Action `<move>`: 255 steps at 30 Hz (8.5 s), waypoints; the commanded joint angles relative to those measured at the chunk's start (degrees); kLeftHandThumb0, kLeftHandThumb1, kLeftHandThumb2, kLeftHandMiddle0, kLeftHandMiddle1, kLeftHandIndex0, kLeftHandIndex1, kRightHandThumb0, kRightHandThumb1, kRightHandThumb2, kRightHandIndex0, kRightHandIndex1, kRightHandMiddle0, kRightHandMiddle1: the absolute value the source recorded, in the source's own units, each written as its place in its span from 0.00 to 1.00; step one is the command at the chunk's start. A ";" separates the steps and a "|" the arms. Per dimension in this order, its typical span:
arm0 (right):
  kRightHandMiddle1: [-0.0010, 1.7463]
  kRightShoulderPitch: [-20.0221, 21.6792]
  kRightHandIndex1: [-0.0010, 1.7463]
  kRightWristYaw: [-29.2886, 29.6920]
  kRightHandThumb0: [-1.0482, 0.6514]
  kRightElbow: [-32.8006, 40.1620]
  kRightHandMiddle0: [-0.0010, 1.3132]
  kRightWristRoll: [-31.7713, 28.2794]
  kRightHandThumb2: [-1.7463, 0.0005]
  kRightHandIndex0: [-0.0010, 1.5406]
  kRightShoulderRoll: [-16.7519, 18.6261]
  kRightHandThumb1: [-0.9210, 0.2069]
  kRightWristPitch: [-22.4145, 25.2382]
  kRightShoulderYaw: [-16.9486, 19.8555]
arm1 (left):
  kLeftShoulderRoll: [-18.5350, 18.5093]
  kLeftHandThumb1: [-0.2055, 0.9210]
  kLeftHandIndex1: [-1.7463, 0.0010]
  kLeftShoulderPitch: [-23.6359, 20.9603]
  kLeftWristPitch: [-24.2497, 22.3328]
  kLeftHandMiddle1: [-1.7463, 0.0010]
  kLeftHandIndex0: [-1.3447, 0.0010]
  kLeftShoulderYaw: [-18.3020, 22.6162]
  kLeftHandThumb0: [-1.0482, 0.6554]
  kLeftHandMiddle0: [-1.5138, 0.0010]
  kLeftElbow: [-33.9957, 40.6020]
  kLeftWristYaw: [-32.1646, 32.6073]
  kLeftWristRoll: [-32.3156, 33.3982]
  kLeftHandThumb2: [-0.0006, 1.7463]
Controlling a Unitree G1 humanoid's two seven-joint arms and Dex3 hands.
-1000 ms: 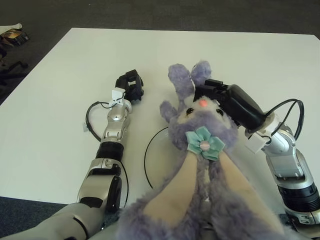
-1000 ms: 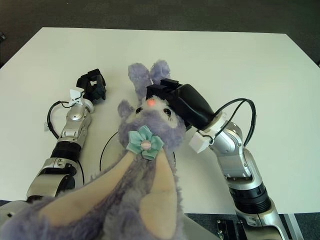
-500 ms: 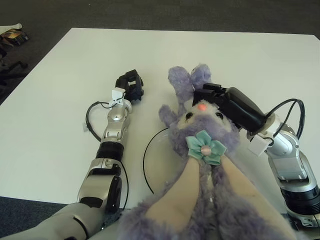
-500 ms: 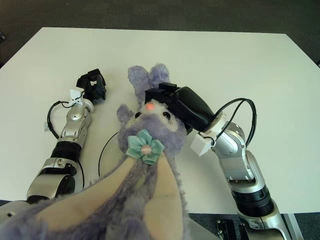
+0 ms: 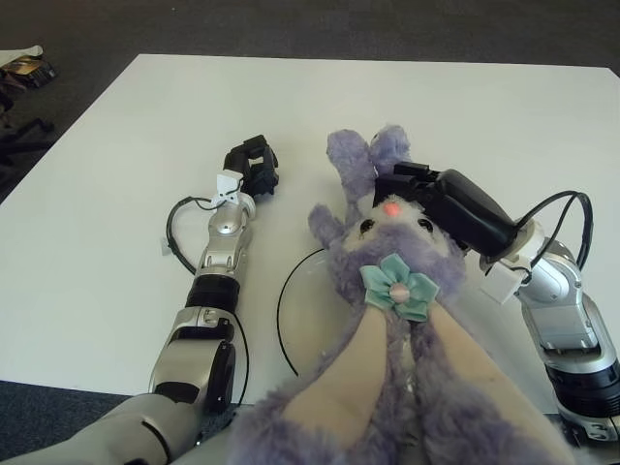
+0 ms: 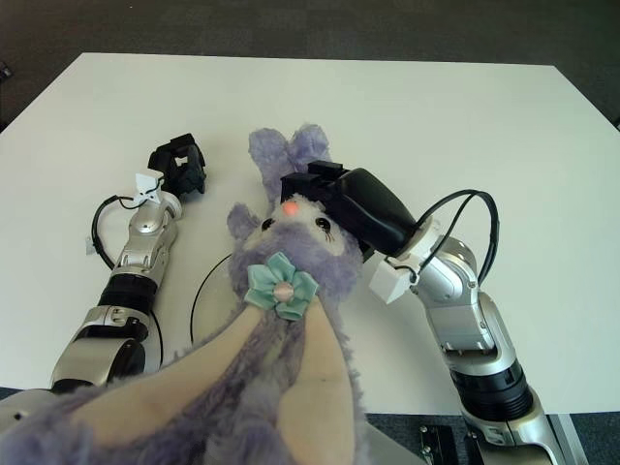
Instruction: Put the doll into the plate.
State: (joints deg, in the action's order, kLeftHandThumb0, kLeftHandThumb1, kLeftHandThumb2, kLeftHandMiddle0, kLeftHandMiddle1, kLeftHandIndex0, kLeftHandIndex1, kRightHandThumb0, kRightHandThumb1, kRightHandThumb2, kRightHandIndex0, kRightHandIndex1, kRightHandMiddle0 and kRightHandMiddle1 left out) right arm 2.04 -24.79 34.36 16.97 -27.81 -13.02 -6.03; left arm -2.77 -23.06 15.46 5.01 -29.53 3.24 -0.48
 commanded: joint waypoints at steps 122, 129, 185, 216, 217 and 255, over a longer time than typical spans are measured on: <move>1.00 20.71 1.00 10.66 0.95 -18.90 0.82 23.02 0.10 0.51 -6.49 0.72 13.44 6.05 | -9.62 0.27 0.39 -1.67 37.13 0.46 1.00 -11.73 0.32 1.00 -5.24 18.65 -30.46 0.63; 1.00 21.15 1.00 9.01 0.94 -17.02 0.79 23.48 0.11 0.50 -5.95 0.71 15.94 4.85 | -8.20 0.23 0.46 -3.48 39.06 0.53 1.00 -12.94 0.29 1.00 -5.85 19.36 -29.61 0.62; 1.00 23.69 1.00 3.57 0.95 -12.35 0.82 19.07 0.09 0.52 0.68 0.73 21.73 -0.74 | -3.41 0.71 0.78 -7.56 37.36 0.72 1.00 -16.99 0.08 1.00 -2.69 17.65 -29.10 0.35; 1.00 25.74 1.00 5.02 0.94 -13.90 0.82 20.47 0.11 0.50 3.39 0.71 24.56 -1.69 | 0.43 0.48 0.59 -20.28 45.65 0.60 1.00 -16.88 0.12 1.00 -20.12 14.96 -23.68 0.48; 1.00 25.77 1.00 4.64 0.94 -13.70 0.82 20.87 0.11 0.50 3.21 0.71 24.89 -1.85 | 0.49 0.49 0.58 -20.44 45.78 0.60 1.00 -16.95 0.12 1.00 -20.22 14.91 -23.70 0.47; 1.00 25.79 1.00 4.73 0.94 -13.26 0.79 18.99 0.10 0.51 4.51 0.72 27.43 -2.11 | 5.62 0.64 0.61 -17.16 49.08 0.67 1.00 -19.95 0.14 1.00 -11.41 5.55 -17.82 0.42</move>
State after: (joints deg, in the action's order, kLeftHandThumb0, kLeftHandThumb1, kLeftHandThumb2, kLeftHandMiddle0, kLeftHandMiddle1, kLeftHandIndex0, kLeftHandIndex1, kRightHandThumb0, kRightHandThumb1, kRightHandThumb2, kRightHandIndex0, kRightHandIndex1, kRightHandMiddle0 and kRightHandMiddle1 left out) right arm 28.11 -21.60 21.13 37.49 -23.98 15.61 -9.13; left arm 2.50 -41.11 65.29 -13.95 -42.83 10.97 -19.50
